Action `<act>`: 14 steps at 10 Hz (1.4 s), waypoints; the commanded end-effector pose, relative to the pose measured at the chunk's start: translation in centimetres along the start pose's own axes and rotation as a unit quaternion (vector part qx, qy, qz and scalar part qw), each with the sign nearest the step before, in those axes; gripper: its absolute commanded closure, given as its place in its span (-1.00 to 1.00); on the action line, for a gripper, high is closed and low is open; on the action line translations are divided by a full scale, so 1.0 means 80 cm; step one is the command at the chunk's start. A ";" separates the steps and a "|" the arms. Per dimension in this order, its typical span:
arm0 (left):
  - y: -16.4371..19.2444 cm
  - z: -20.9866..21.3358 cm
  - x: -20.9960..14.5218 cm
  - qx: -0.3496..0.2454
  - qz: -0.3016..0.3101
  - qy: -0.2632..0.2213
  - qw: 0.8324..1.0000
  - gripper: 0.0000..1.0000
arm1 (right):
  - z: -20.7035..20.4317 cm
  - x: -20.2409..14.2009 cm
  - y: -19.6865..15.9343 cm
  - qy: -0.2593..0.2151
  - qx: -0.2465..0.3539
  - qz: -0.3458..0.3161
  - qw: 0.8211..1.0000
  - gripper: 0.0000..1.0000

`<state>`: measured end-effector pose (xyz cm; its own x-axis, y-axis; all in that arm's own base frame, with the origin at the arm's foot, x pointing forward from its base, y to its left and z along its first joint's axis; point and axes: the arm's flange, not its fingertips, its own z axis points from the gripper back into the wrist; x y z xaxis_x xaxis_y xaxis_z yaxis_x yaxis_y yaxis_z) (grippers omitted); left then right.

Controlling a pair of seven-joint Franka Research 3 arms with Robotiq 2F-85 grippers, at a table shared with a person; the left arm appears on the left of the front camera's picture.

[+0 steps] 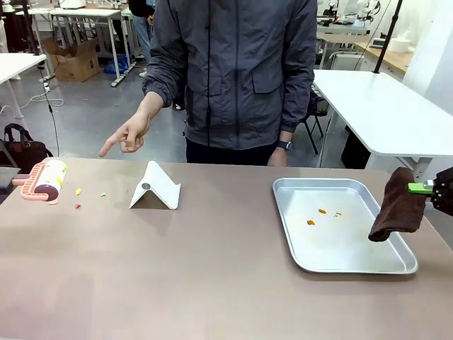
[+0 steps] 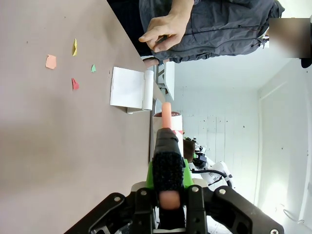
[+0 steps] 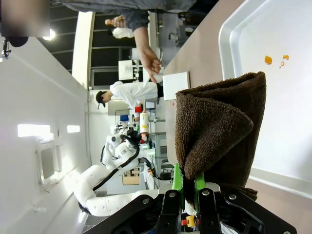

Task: Clean the surface of the table.
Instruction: If a person points to the right, clean the right side of the table with your right hand, and if they point to the left, clean the left side with your left hand.

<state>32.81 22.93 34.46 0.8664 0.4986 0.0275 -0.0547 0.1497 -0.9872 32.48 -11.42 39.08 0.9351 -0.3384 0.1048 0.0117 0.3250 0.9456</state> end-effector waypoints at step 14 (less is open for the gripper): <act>-0.024 -0.004 0.083 0.227 -0.113 -0.046 0.966 0.56 | 0.004 -0.001 0.008 -0.003 0.007 -0.009 1.000 1.00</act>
<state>38.25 25.73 36.71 0.8312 0.4975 0.2483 -0.1183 0.5946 -0.7953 32.47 -11.44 39.08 0.9349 -0.3393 0.1042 0.0124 0.3246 0.9458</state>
